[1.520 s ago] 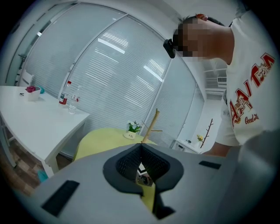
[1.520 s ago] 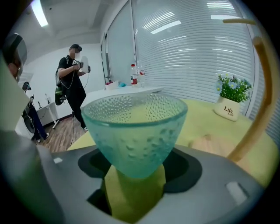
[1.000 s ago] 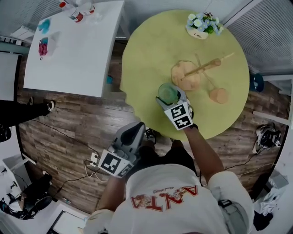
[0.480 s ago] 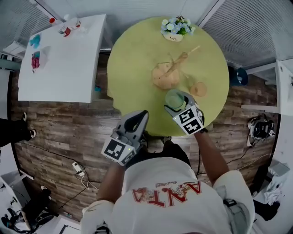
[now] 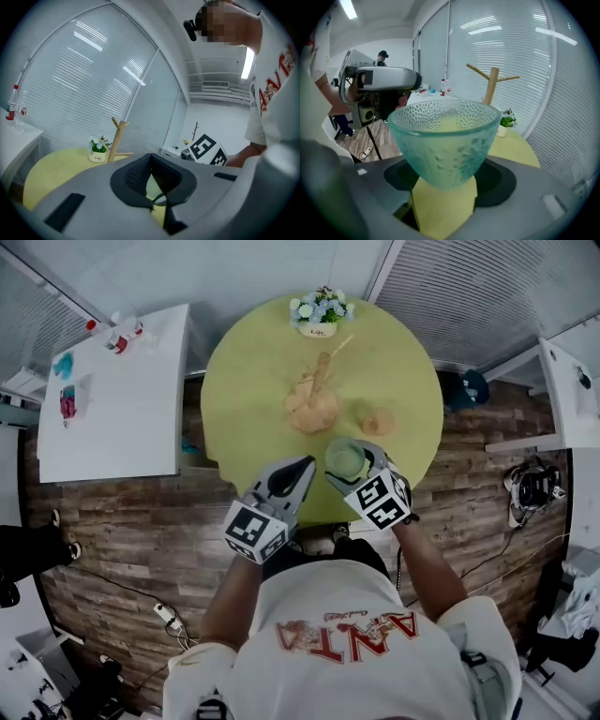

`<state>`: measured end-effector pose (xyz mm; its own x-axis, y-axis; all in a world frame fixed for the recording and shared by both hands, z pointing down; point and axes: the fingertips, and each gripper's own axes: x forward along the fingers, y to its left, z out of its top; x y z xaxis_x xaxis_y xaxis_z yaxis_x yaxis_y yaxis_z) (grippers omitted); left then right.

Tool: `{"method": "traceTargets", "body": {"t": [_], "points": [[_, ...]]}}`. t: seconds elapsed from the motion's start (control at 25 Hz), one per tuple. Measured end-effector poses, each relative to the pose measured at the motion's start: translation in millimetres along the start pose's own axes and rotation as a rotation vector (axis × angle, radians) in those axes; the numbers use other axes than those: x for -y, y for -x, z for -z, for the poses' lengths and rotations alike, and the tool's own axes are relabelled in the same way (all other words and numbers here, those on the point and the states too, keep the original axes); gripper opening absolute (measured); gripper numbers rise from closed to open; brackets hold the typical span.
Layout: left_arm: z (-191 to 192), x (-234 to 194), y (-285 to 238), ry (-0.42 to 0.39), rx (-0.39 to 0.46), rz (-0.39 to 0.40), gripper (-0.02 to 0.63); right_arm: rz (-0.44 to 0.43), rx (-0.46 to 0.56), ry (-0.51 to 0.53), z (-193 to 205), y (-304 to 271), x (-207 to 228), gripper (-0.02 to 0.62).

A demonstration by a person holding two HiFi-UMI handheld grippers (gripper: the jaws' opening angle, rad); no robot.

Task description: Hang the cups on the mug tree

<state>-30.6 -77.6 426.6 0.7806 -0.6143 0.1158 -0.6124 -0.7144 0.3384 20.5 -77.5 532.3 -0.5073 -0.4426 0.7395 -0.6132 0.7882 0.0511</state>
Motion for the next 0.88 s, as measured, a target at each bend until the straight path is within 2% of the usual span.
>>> {"method": "traceTargets", "body": {"t": [0.16, 0.32, 0.6, 0.72, 0.88], "points": [[-2, 5, -8, 0.008, 0.01, 0.007, 0.009, 0.046, -0.081, 0.005, 12, 11, 35, 0.328], [-2, 6, -5, 0.024, 0.024, 0.009, 0.009, 0.071, -0.232, 0.067, 21, 7, 73, 0.328], [1, 7, 16, 0.052, 0.045, 0.016, 0.009, 0.035, -0.443, 0.105, 34, -17, 107, 0.328], [3, 2, 23, 0.069, 0.049, 0.004, 0.009, 0.016, -0.467, 0.101, 33, -24, 108, 0.328], [2, -2, 30, 0.073, 0.052, -0.003, 0.009, 0.016, -0.423, 0.084, 25, -26, 106, 0.328]]}}
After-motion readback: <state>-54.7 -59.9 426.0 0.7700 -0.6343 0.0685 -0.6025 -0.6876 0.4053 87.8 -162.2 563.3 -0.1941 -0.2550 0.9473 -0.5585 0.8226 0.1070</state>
